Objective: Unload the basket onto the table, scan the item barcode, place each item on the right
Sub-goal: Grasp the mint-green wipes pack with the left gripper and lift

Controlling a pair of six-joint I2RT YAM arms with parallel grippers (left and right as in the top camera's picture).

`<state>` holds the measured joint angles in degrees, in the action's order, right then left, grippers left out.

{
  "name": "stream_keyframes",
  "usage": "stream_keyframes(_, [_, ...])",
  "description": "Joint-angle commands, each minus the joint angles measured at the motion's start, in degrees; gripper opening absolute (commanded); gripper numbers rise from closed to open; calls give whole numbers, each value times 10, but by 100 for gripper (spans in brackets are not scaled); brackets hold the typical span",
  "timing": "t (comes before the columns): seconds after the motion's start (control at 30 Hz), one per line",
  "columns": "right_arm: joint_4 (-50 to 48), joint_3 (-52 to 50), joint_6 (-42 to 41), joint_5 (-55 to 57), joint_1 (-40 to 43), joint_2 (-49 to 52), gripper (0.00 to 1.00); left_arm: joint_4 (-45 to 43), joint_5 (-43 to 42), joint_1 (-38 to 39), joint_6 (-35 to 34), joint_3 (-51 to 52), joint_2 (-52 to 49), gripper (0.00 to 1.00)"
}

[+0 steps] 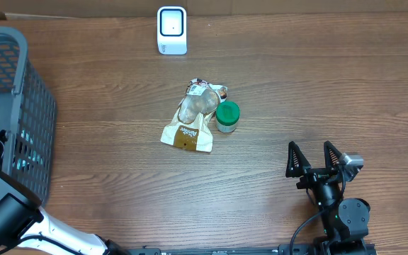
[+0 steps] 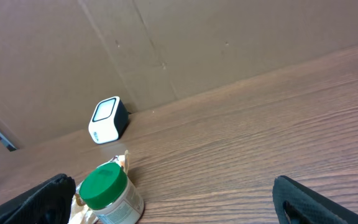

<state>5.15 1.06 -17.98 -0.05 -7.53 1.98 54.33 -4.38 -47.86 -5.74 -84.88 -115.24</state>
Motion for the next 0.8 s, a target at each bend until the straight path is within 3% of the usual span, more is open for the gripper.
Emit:
stream_keyframes(0.0, [-4,-6,3,-3,2,-5,100,-13,0,8,10,42,-10,64])
stream_keyframes(0.17, [-4,-6,3,-3,2,-5,100,-3,3,8,7,38,-9,29])
stream_keyframes(0.37, [-4,-6,3,-3,2,-5,100,48,3,8,-7,-20,2,5])
stream_keyframes(0.63, [-4,-6,2,-3,2,-5,100,145,-6,10,-52,-217,89,4])
stream_keyframes(0.77, [-4,-6,3,-3,2,-5,100,162,-96,12,-61,-314,163,4])
